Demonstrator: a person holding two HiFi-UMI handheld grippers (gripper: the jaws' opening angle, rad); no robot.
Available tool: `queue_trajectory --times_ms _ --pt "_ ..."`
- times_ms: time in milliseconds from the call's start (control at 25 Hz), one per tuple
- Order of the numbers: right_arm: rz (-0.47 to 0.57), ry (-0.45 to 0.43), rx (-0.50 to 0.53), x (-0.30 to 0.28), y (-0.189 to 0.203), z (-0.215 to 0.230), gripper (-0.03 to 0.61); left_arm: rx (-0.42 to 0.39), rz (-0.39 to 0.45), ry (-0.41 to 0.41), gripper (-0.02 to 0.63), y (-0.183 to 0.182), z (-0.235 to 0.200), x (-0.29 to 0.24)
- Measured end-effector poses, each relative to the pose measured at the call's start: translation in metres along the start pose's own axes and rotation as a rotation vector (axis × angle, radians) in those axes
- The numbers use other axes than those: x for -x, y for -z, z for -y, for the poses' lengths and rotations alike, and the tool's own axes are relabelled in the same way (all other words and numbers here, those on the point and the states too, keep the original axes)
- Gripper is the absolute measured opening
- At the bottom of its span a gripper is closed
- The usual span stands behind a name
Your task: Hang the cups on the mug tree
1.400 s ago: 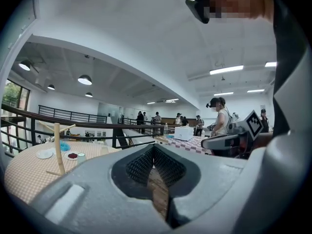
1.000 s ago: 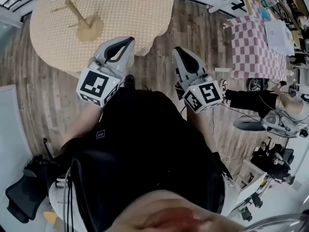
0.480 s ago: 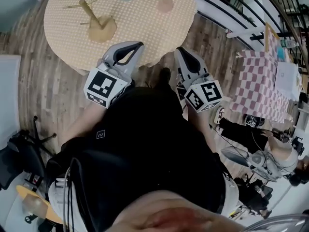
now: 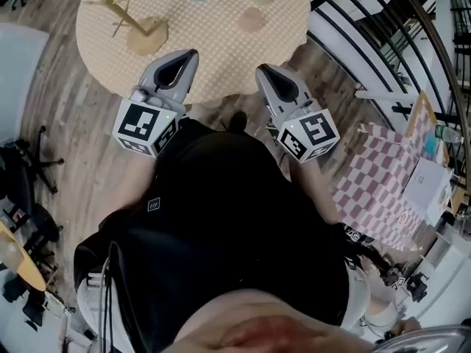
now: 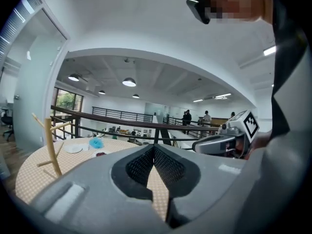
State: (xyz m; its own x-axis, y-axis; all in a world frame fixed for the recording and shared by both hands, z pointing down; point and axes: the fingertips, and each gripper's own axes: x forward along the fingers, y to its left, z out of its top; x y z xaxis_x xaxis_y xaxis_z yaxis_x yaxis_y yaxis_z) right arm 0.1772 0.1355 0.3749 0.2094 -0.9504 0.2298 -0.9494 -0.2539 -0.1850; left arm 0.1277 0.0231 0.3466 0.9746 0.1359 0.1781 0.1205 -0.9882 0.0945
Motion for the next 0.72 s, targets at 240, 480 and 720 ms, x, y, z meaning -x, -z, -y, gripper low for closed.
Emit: queue_trajectory --times_ms 240,480,720 --pt "-0.069 -0.145 0.017 -0.013 0.009 0.013 0.091 0.021 -0.004 -0.160 0.008 -0.001 -0.004 0.001" --pt "-0.130 -0.166 0.040 -0.050 0.015 0.019 0.110 0.019 -0.014 -0.187 0.008 0.007 -0.030 0.002" --pt "-0.206 -0.121 0.073 -0.071 0.029 0.040 0.114 0.010 -0.010 -0.161 0.008 0.015 -0.044 -0.001"
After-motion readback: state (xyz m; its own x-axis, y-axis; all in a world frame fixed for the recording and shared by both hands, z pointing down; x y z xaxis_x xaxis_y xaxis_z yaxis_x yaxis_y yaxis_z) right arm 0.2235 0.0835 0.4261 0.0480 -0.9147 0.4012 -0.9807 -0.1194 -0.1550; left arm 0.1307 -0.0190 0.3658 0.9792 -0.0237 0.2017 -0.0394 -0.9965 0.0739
